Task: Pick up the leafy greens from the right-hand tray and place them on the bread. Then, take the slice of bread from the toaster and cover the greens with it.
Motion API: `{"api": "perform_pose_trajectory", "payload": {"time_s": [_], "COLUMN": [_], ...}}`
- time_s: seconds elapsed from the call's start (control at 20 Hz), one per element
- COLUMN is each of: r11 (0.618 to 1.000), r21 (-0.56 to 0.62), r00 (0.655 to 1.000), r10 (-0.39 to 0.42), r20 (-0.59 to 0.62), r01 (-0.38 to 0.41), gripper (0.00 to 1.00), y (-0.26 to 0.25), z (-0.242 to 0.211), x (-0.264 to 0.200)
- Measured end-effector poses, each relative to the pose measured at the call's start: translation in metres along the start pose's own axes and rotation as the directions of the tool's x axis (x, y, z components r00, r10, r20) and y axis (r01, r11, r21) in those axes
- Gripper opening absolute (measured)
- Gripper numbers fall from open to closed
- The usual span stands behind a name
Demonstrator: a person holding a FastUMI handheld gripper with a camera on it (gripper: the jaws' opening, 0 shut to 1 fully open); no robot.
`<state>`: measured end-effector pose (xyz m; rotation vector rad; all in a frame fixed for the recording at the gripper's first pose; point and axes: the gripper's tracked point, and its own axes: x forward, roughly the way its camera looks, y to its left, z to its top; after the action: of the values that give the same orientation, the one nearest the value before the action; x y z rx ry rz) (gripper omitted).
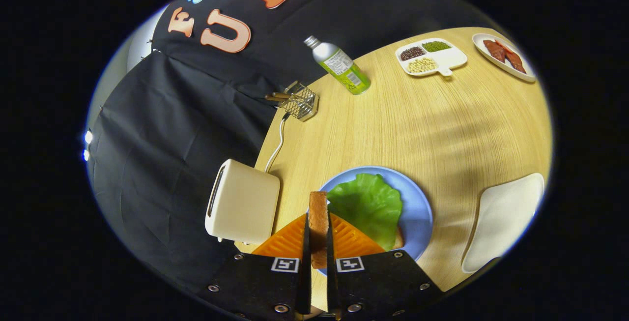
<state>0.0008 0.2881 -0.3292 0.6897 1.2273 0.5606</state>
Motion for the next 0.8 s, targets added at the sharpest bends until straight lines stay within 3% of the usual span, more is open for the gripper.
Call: {"api": "perform_pose_trajectory", "payload": {"time_s": [0.45,0.65,0.8], "r11": [0.999,0.998,0.994], "r21": [-0.015,0.004,-0.021], "r00": [0.998,0.996,0.991], "r10": [-0.046,-0.069,-0.107], "r20": [0.03,0.047,0.082], "r01": [0.047,0.069,0.109], "gripper": [0.13,0.21,0.34], "y": [-0.04,-0.053,-0.06], "z": [-0.01,-0.014,-0.013], "x": [0.013,0.018,0.013]}}
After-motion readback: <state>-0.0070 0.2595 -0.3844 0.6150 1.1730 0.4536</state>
